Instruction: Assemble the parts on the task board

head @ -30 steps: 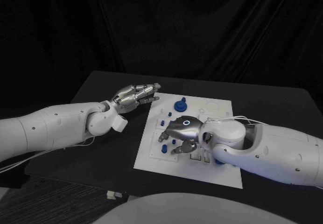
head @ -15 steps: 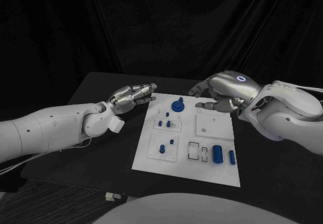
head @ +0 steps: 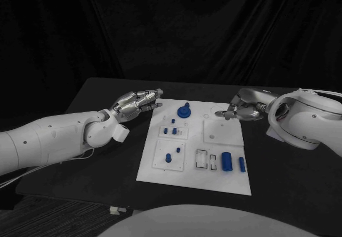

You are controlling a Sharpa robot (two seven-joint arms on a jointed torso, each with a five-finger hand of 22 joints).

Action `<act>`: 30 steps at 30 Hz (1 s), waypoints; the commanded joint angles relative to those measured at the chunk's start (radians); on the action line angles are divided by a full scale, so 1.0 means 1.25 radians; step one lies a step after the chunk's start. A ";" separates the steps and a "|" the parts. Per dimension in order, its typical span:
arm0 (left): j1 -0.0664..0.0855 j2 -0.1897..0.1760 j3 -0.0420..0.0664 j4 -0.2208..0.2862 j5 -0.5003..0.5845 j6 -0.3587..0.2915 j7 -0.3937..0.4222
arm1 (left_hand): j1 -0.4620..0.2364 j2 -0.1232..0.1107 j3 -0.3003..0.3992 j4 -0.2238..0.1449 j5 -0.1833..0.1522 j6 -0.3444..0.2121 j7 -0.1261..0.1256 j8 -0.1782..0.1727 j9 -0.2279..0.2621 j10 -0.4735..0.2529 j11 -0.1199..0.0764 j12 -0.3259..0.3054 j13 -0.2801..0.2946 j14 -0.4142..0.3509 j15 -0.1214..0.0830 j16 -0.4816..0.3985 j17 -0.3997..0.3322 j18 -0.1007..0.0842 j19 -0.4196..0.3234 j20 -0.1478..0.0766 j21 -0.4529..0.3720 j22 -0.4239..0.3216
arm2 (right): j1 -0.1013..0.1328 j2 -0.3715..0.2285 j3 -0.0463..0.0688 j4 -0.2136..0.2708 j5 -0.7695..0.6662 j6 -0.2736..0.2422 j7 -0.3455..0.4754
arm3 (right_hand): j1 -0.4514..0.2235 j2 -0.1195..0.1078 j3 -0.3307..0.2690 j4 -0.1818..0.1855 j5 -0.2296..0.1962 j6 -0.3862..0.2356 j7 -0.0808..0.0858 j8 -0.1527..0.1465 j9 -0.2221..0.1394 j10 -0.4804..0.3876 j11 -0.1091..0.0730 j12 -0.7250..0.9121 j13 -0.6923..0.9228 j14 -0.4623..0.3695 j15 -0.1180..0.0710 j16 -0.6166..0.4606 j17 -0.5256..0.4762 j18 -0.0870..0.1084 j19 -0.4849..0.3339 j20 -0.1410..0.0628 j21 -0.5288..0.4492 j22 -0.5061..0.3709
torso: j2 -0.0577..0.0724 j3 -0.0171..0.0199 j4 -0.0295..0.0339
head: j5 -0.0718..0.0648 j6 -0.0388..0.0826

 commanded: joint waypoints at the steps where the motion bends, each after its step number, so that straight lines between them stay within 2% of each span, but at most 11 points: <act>1: -0.001 0.003 0.001 0.000 0.005 0.006 0.011 | 0.009 -0.002 0.003 0.002 0.003 0.005 -0.001 0.005 0.001 0.003 0.006 0.004 0.001 0.003 -0.001 0.005 0.001 -0.007 -0.001 0.000 0.001 0.000 | -0.004 0.004 0.001 -0.007 0.043 0.133 -0.162 | -0.036 0.004 -0.020 0.001 0.000 0.019 -0.001 0.005 0.016 0.086 -0.002 0.004 0.210 0.083 -0.009 0.002 0.210 -0.014 0.016 -0.003 0.057 0.141 | -0.001 -0.0001 0.0012 | -0.011 0.000; 4: -0.002 0.005 0.001 0.000 0.005 0.007 0.011 | 0.009 -0.002 0.004 0.002 0.004 0.006 -0.001 0.005 0.001 0.004 0.007 0.005 0.002 0.003 -0.002 0.005 0.001 -0.007 0.000 0.000 0.001 0.000 | -0.007 0.010 0.001 -0.013 0.045 0.176 -0.191 | -0.059 0.005 -0.035 0.001 -0.003 0.036 -0.006 0.010 0.033 0.086 -0.004 0.004 0.210 0.083 -0.012 0.002 0.210 -0.024 0.031 -0.006 0.117 0.153 | -0.001 -0.0001 0.0007 | -0.014 0.000; 7: -0.002 0.005 0.001 -0.001 0.005 0.008 0.011 | 0.010 -0.001 0.004 0.002 0.005 0.007 0.000 0.005 0.001 0.005 0.008 0.006 0.002 0.003 -0.002 0.005 0.001 -0.007 0.000 0.000 0.001 0.000 | -0.009 0.016 0.001 -0.016 0.047 0.210 -0.210 | -0.063 0.005 -0.039 0.001 -0.004 0.035 -0.006 0.008 0.039 0.086 -0.004 0.004 0.210 0.083 -0.013 0.002 0.210 -0.026 0.034 -0.008 0.134 0.157 | -0.001 -0.0002 0.0012 | -0.016 0.000; 11: -0.003 0.006 0.001 -0.001 0.005 0.009 0.010 | 0.010 -0.001 0.005 0.003 0.005 0.011 0.001 0.007 0.002 0.009 0.010 0.009 0.003 0.003 -0.003 0.005 0.001 -0.007 0.000 0.000 0.001 -0.001 | -0.015 0.025 0.001 -0.019 0.047 0.224 -0.222 | -0.052 0.005 -0.043 -0.003 0.007 -0.002 0.002 -0.016 0.048 0.086 0.002 0.004 0.210 0.083 -0.011 0.002 0.210 -0.024 0.028 -0.008 0.127 0.153 | -0.001 -0.0004 0.0010 | -0.018 0.000; 14: -0.003 0.006 0.001 -0.001 0.005 0.009 0.011 | 0.011 -0.001 0.005 0.003 0.005 0.012 0.002 0.008 0.002 0.011 0.012 0.011 0.003 0.003 -0.003 0.005 0.001 -0.007 0.000 0.000 0.001 -0.001 | -0.021 0.029 0.001 -0.021 0.048 0.231 -0.225 | -0.044 0.004 -0.042 -0.006 0.010 -0.005 0.004 -0.016 0.054 0.086 0.004 0.004 0.210 0.083 -0.010 0.002 0.210 -0.023 0.026 -0.007 0.123 0.152 | -0.001 -0.0002 0.0008 | -0.017 0.000; 18: -0.003 0.006 0.001 -0.001 0.005 0.010 0.010 | 0.011 -0.001 0.005 0.003 0.005 0.013 0.003 0.008 0.002 0.012 0.012 0.012 0.003 0.003 -0.003 0.005 0.001 -0.007 0.000 0.000 0.002 0.000 | -0.028 0.034 0.001 -0.024 0.048 0.242 -0.228 | -0.027 0.001 -0.041 -0.013 0.013 0.008 0.000 -0.005 0.074 0.086 0.001 0.004 0.210 0.083 -0.011 0.002 0.210 -0.023 0.024 -0.007 0.127 0.152 | -0.001 -0.0002 0.0003 | -0.016 0.000; 23: -0.003 0.006 0.001 -0.001 0.005 0.011 0.011 | 0.011 -0.002 0.005 0.003 0.005 0.013 0.003 0.008 0.002 0.013 0.013 0.013 0.004 0.003 -0.003 0.005 0.001 -0.007 0.000 0.000 0.001 -0.001 | -0.041 0.040 0.001 -0.027 0.048 0.260 -0.231 | -0.023 0.004 -0.046 -0.009 0.006 0.021 -0.011 0.028 0.119 0.086 -0.009 0.004 0.210 0.083 -0.018 0.002 0.210 -0.023 0.023 -0.011 0.133 0.152 | -0.001 -0.0003 0.0004 | -0.018 0.000; 30: -0.004 0.005 0.001 0.000 0.005 0.011 0.011 | 0.011 -0.002 0.006 0.003 0.005 0.011 0.003 0.008 0.002 0.013 0.013 0.013 0.004 0.003 -0.003 0.005 0.001 -0.007 0.000 0.000 0.002 -0.001 | -0.062 0.044 0.001 -0.030 0.048 0.285 -0.235 | -0.019 0.005 -0.050 -0.008 -0.009 0.003 -0.012 0.042 0.150 0.086 -0.010 0.004 0.210 0.083 -0.020 0.002 0.210 -0.022 0.021 -0.014 0.134 0.151 | -0.001 -0.0004 0.0004 | -0.015 0.000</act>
